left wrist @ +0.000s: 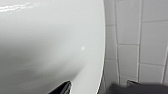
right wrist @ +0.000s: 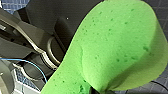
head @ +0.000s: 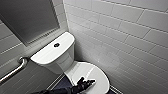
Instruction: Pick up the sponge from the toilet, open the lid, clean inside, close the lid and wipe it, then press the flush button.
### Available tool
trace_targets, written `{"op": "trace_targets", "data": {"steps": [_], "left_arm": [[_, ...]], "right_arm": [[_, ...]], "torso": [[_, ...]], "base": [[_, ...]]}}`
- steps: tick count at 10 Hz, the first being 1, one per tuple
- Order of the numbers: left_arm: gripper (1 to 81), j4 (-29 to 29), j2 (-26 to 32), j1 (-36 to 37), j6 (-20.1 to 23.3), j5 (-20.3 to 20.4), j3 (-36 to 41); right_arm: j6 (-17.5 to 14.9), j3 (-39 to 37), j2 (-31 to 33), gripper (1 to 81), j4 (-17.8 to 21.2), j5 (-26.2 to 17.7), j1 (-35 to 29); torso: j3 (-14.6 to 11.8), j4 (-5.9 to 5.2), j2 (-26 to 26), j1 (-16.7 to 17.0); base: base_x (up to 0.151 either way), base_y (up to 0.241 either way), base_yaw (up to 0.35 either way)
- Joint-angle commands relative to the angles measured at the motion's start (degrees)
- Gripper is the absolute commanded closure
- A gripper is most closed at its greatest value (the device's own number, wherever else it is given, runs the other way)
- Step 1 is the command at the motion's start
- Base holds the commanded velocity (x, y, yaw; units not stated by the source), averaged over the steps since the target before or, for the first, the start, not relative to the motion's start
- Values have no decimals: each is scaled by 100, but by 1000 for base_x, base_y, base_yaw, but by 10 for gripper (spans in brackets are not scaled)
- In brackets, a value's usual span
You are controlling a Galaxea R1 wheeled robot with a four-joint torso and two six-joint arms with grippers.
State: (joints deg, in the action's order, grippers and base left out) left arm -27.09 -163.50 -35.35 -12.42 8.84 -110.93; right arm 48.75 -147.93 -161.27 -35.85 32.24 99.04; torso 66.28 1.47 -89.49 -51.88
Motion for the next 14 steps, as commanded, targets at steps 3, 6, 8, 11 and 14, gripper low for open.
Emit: {"op": "trace_targets", "data": {"steps": [3,6,8,11,14], "left_arm": [[10,107,316,437,21,-321,886],[10,124,827,16,91,-348,1583],[10,370,977,-389,82,-365,1742],[10,398,845,-644,82,-392,1330],[10,336,151,-566,65,-726,108]], "right_arm": [[12,29,92,811,-168,-280,227],[12,29,75,811,-176,-280,201],[20,29,75,811,-168,-280,183],[12,29,48,811,-168,-341,112],[12,29,48,811,-168,-403,77]], "torso": [[0,2,0,0],[0,0,0,0],[0,2,0,0],[0,0,0,0],[0,2,0,0]], "base": [[0,0,0],[0,0,0],[0,0,0],[0,0,0],[0,0,0]]}}
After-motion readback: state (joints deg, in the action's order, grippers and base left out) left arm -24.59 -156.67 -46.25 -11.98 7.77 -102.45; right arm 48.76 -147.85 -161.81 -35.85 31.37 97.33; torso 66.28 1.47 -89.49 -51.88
